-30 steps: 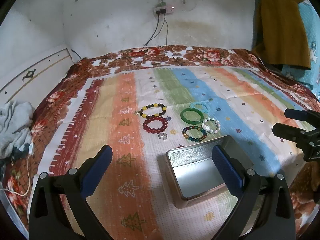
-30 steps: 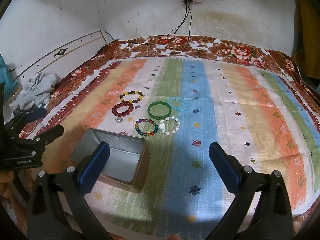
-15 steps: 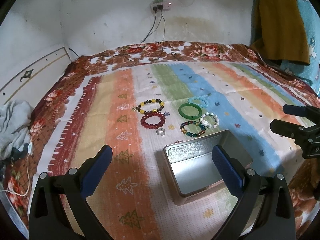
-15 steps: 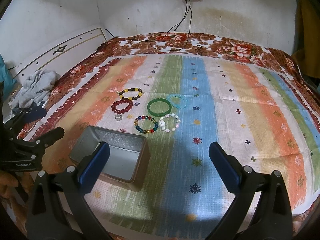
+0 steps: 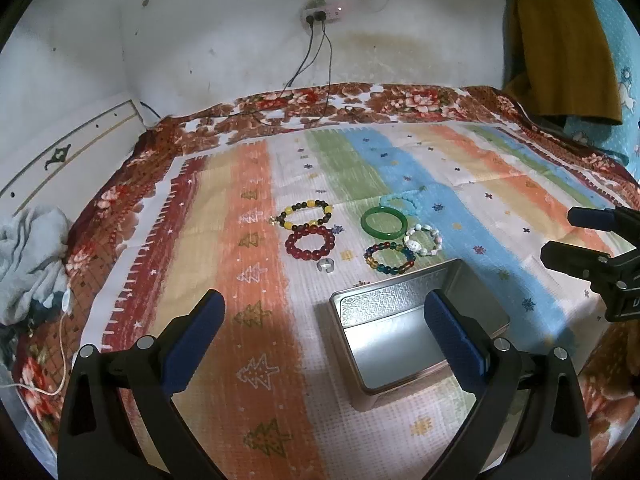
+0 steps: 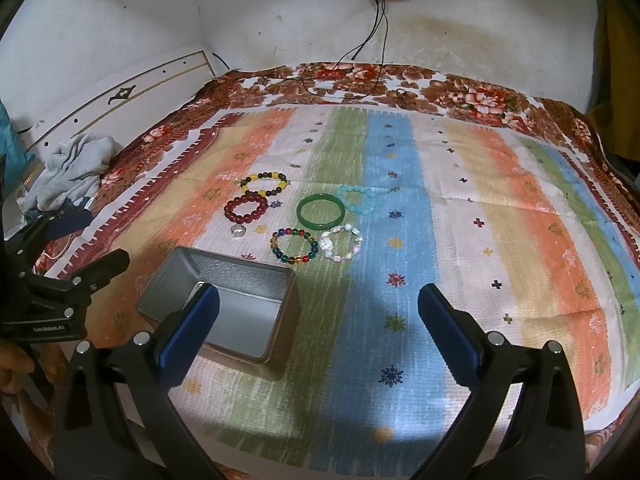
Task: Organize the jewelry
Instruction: 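Move both tools forward over the bracelets beside the silver tin, then lower left tool onto dark red bead bracelet while right tool lowers onto pink-white bracelet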
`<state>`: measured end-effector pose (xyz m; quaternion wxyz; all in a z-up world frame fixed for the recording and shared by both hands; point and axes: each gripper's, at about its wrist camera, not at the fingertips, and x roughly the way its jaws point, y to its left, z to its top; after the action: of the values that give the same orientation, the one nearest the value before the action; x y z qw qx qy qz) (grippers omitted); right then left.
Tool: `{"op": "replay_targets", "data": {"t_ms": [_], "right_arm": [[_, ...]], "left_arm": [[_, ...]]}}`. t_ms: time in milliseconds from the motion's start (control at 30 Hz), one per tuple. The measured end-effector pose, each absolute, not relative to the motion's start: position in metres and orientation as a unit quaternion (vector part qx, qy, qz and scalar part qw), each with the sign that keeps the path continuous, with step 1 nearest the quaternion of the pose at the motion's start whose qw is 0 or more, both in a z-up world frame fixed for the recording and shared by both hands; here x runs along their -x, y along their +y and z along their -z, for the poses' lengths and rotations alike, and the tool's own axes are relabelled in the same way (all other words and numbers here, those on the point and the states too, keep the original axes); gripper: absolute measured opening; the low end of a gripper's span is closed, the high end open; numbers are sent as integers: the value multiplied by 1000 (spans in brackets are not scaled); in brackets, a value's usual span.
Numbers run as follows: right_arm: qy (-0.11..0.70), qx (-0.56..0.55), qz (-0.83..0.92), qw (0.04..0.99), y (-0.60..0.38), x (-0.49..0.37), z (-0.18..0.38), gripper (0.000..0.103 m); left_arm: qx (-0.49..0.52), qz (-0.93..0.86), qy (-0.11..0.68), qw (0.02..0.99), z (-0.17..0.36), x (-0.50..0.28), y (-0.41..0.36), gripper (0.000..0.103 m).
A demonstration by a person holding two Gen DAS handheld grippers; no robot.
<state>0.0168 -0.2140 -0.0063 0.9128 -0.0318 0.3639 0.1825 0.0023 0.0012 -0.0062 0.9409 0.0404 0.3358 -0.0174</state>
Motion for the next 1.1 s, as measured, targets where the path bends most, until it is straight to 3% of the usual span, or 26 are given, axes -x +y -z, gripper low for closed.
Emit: {"op": "replay_targets", "data": {"t_ms": [533,1100], "right_arm": [[385,38,-179,904,-208,-21,12,98],[416,29,-172,893,-202,-81,10,98]], "left_arm": [[-18,11,353,935,9,-9,9,98],[-1,0,382,924,8,-62,25,98]]}}
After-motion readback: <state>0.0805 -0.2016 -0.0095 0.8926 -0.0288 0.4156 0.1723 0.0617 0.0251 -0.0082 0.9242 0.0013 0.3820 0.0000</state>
